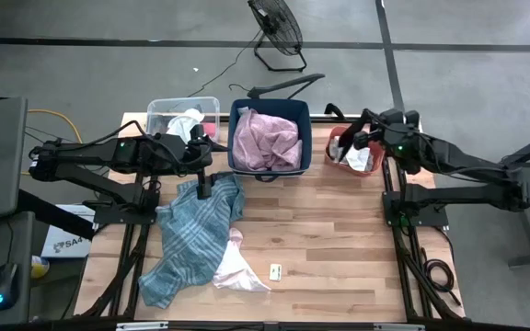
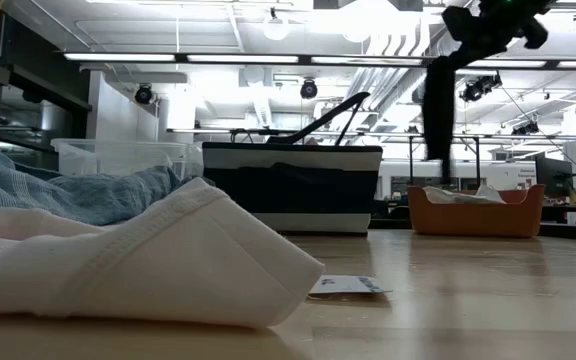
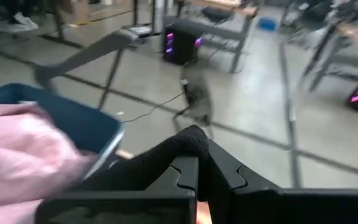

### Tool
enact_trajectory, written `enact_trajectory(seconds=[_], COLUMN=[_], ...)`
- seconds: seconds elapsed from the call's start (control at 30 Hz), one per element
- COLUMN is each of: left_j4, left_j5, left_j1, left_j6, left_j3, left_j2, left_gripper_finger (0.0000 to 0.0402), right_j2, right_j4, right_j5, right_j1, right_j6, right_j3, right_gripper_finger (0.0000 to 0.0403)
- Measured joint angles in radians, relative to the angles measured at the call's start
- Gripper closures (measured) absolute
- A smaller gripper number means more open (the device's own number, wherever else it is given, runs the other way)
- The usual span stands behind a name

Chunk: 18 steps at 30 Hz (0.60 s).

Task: Pick & Place Cloths
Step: Put the black sock into the orange bin

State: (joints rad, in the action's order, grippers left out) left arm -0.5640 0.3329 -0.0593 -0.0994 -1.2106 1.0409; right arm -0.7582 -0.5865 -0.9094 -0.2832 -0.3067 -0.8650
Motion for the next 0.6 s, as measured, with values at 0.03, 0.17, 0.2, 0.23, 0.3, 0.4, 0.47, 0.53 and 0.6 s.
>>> enact_trajectory(seconds=[0.03, 0.17, 0.2, 0.23, 0.3, 0.4, 0.47, 0.53, 0.6], left_j4=[0.0, 0.0, 0.0, 0.0, 0.0, -0.002, -0.013, -0.02, -0.019], left_j5=[0.0, 0.0, 0.0, 0.0, -0.003, -0.005, -0.005, -0.005, -0.005], left_j1=[0.0, 0.0, 0.0, 0.0, 0.0, 0.0, 0.0, 0.0, 0.0], left_j6=[0.0, 0.0, 0.0, 0.0, 0.001, 0.002, 0.002, 0.002, 0.002], left_j3=[0.0, 0.0, 0.0, 0.0, 0.0, 0.0, 0.0, 0.0, 0.0], left_j2=[0.001, 0.005, 0.005, 0.004, 0.005, 0.005, 0.005, 0.005, 0.005], left_gripper_finger=[0.0117, 0.0117, 0.0117, 0.0117, 0.0117, 0.0117, 0.0117, 0.0117, 0.0117], right_j2=[0.0, -0.021, -0.029, -0.041, -0.071, -0.118, -0.147, -0.18, -0.219], right_j4=[0.0, -0.008, -0.016, -0.03, -0.056, -0.137, -0.192, -0.242, -0.279], right_j5=[-0.025, -0.051, -0.048, -0.038, -0.027, 0.003, 0.064, 0.122, 0.157], right_j1=[0.0, -0.009, -0.013, -0.02, -0.036, -0.07, -0.097, -0.123, -0.147], right_j6=[0.014, 0.06, 0.064, 0.064, 0.049, -0.012, -0.071, -0.126, -0.18], right_j3=[0.0, 0.0, 0.0, 0.0, 0.0, 0.0, 0.0, 0.0, 0.0], right_gripper_finger=[0.0399, 0.0399, 0.0399, 0.0399, 0.0399, 0.0399, 0.0399, 0.0399, 0.0399])
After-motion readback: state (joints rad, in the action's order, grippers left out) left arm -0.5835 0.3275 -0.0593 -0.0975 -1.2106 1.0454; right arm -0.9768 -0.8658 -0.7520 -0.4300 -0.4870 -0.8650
